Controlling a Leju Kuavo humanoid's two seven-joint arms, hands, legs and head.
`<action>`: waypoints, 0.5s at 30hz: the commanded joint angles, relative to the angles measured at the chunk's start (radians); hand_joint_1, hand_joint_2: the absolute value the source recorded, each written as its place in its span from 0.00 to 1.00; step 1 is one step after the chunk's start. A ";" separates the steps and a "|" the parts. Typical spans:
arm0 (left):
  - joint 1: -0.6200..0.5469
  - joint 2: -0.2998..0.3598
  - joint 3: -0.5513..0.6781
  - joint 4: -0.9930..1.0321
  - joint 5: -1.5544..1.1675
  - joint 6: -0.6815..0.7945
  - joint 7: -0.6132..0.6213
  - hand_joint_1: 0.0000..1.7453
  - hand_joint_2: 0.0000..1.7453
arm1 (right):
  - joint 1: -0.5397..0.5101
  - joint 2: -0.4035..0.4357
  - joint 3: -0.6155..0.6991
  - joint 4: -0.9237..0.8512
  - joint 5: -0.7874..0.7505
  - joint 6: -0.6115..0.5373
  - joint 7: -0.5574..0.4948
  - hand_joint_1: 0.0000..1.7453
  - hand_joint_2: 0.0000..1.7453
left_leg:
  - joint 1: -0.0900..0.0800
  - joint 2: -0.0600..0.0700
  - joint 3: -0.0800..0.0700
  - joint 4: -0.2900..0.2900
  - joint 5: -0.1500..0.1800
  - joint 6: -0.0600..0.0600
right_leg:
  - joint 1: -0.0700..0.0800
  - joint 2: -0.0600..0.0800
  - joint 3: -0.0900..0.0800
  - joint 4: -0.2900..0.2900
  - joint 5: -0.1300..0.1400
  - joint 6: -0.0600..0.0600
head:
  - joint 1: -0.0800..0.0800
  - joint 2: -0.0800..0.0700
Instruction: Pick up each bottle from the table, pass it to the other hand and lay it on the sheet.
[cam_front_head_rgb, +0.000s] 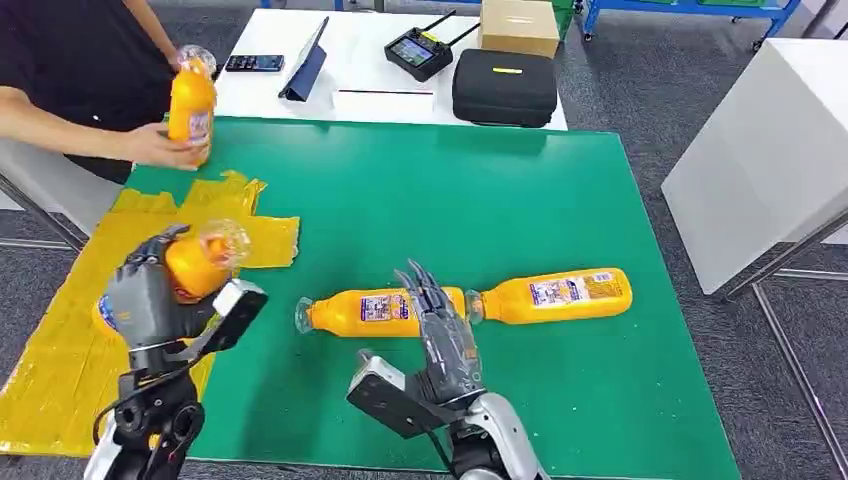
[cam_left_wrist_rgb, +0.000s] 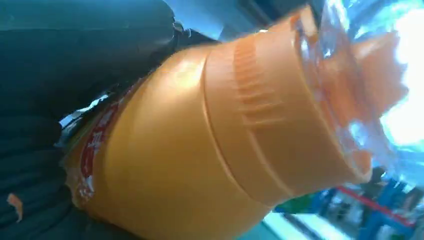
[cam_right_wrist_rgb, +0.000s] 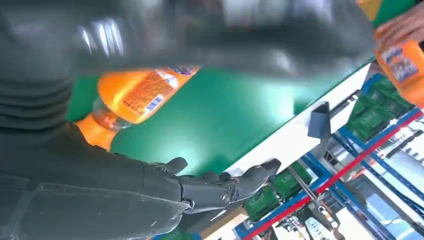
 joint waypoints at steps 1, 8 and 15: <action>-0.195 0.043 -0.116 0.491 -0.165 0.026 0.090 1.00 1.00 | -0.031 -0.055 0.014 0.095 -0.037 -0.001 -0.016 0.00 0.00 | -0.001 -0.004 0.004 -0.003 0.001 0.001 | 0.000 -0.004 0.005 -0.002 -0.001 -0.004 | 0.000 0.000; -0.281 0.010 -0.109 0.689 -0.092 -0.033 0.059 0.00 1.00 | -0.032 -0.069 0.042 0.105 -0.031 0.006 0.015 0.00 0.00 | 0.000 -0.004 0.003 -0.001 0.000 0.001 | 0.000 -0.004 0.004 -0.001 -0.001 -0.003 | 0.000 0.000; -0.289 0.001 -0.057 0.719 0.023 -0.054 0.024 0.00 0.00 | -0.025 -0.064 0.002 0.129 0.074 0.061 0.107 0.00 1.00 | 0.000 -0.004 0.004 -0.001 -0.001 0.002 | 0.000 -0.003 0.005 -0.001 -0.001 -0.005 | 0.000 0.000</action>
